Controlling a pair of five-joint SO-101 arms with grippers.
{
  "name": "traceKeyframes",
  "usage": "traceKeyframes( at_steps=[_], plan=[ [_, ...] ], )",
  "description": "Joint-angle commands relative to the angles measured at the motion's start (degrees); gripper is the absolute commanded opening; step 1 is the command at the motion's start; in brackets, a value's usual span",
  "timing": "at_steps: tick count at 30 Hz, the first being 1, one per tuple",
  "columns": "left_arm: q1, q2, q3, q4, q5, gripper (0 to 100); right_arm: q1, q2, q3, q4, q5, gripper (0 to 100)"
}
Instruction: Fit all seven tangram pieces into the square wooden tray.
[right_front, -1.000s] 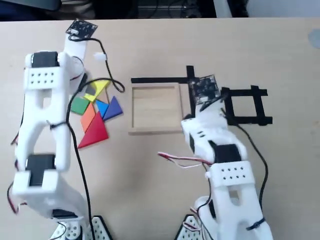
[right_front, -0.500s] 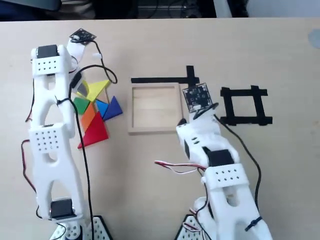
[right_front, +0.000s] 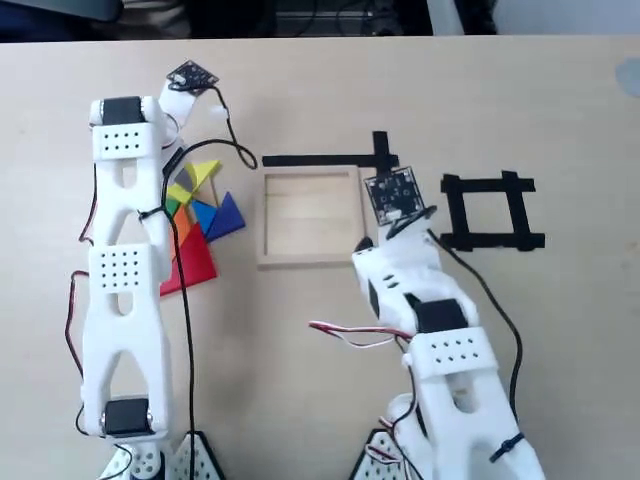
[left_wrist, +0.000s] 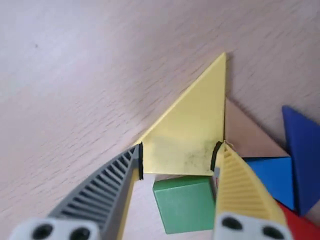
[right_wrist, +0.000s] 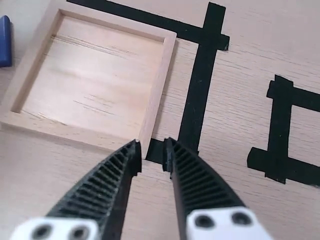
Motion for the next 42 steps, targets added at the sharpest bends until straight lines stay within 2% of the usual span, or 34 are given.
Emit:
traceKeyframes(
  at_steps=[1, 7, 19, 26, 32, 40, 42],
  plan=[
    [0.7, -0.8, -2.6, 1.2, 1.1, 25, -0.7, 0.0, -0.3, -1.1, 0.1, 8.9],
    [1.2, -0.7, -2.7, 1.1, 1.1, 25, -0.7, 0.0, -0.3, -0.9, 0.1, 8.9],
    [1.5, 0.2, 0.5, -4.5, 1.1, 25, -0.7, 0.0, -0.2, -0.7, 0.1, 8.9],
    [1.4, 0.3, 6.5, -4.0, -3.5, 25, -0.7, 0.0, -0.2, -0.7, 0.1, 8.9],
    [1.8, -0.3, 7.1, 1.1, -8.7, 25, -0.7, 0.0, -0.2, -0.7, 0.1, 8.9],
    [1.5, -0.3, 6.5, 0.0, -8.3, 25, -0.7, 0.0, -0.2, -0.7, 0.1, 8.9],
    [1.5, -0.4, 4.8, -0.7, -6.3, 25, -0.7, 0.0, -0.2, -0.7, 0.1, 8.9]
  ],
)
